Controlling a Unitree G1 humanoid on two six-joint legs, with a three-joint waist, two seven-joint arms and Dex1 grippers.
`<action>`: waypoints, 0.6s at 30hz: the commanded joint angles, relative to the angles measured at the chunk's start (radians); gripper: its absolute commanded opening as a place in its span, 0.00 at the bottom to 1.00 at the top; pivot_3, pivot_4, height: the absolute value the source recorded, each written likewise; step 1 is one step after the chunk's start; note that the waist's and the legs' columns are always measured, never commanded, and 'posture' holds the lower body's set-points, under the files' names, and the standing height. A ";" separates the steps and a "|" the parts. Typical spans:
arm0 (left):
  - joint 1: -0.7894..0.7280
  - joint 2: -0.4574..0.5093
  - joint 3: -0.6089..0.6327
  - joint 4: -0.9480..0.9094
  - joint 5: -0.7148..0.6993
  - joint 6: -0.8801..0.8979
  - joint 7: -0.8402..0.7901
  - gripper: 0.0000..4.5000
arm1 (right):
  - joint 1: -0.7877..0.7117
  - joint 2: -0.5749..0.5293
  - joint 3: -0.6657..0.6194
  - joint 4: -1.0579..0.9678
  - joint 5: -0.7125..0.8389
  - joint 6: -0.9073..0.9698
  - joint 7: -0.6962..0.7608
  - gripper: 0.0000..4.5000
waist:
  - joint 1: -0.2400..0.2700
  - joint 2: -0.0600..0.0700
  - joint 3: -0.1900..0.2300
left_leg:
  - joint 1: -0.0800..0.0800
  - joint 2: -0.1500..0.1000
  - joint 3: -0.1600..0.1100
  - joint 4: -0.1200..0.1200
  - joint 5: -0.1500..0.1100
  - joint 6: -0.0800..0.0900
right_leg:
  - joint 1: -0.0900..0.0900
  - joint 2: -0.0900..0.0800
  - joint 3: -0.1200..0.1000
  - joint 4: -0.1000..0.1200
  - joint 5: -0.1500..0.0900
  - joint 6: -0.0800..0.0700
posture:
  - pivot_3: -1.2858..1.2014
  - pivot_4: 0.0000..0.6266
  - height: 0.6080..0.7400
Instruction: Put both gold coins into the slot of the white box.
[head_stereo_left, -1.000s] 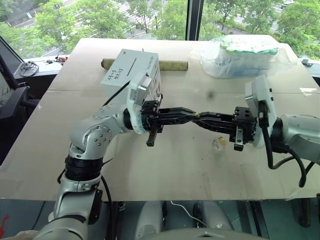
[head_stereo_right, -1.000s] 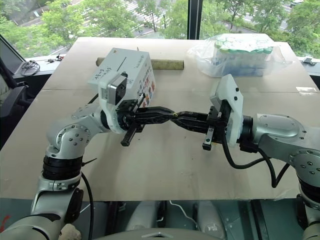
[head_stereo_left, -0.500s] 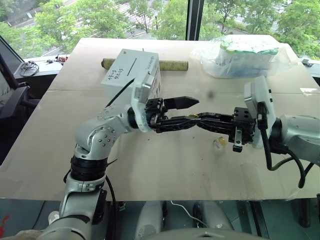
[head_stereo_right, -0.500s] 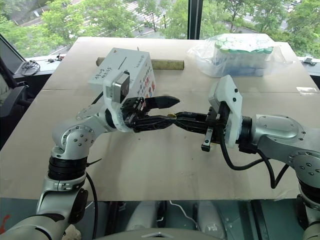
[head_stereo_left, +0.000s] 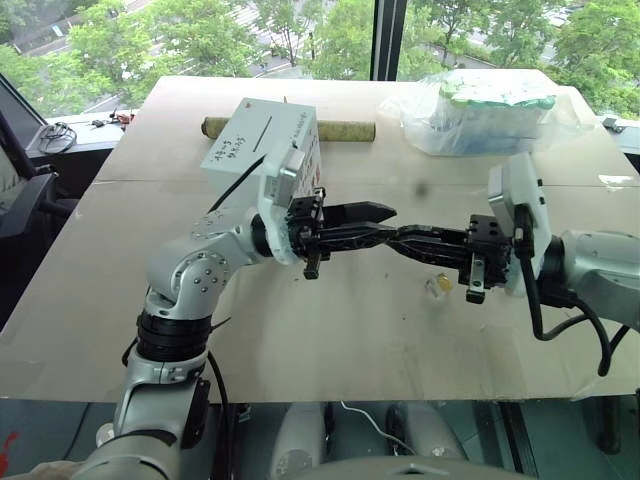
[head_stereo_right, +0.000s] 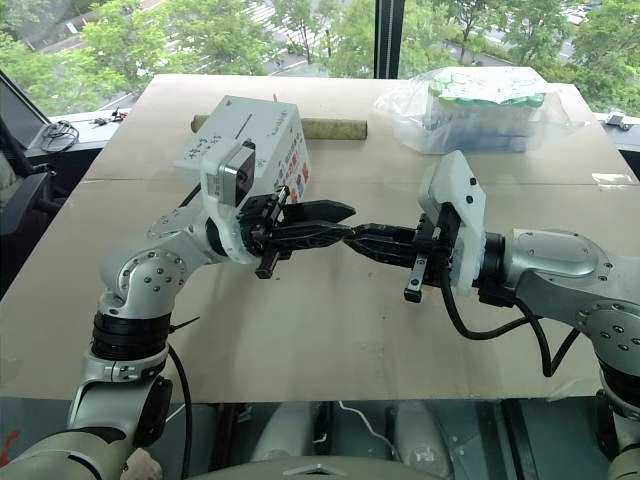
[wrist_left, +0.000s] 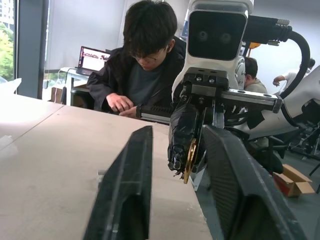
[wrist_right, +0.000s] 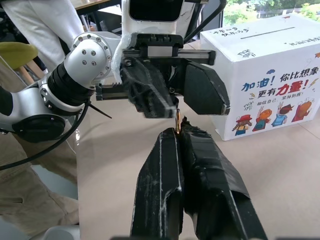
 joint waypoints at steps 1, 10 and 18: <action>0.006 0.009 0.005 -0.037 -0.015 -0.005 -0.013 0.36 | -0.021 -0.010 -0.018 -0.008 0.007 -0.020 0.002 0.00 | 0.000 0.000 0.000 | 0.000 0.000 0.000 0.000 0.000 0.000 | 0.000 0.000 0.000 0.000 0.000 0.000 | 0.52 0.24 1.00; 0.031 0.022 0.001 -0.052 -0.031 0.011 -0.036 0.23 | -0.017 -0.011 -0.020 -0.009 0.014 -0.020 0.003 0.00 | 0.000 0.000 0.000 | 0.000 0.000 0.000 0.000 0.000 0.000 | 0.000 0.000 0.000 0.000 0.000 0.000 | 0.52 0.24 1.00; 0.044 0.028 -0.007 -0.055 -0.037 0.014 -0.054 0.03 | -0.014 -0.011 -0.014 -0.015 0.022 -0.025 0.009 0.00 | 0.000 0.000 0.000 | 0.000 0.000 0.000 0.000 0.000 0.000 | 0.000 0.000 0.000 0.000 0.000 0.000 | 0.52 0.24 1.00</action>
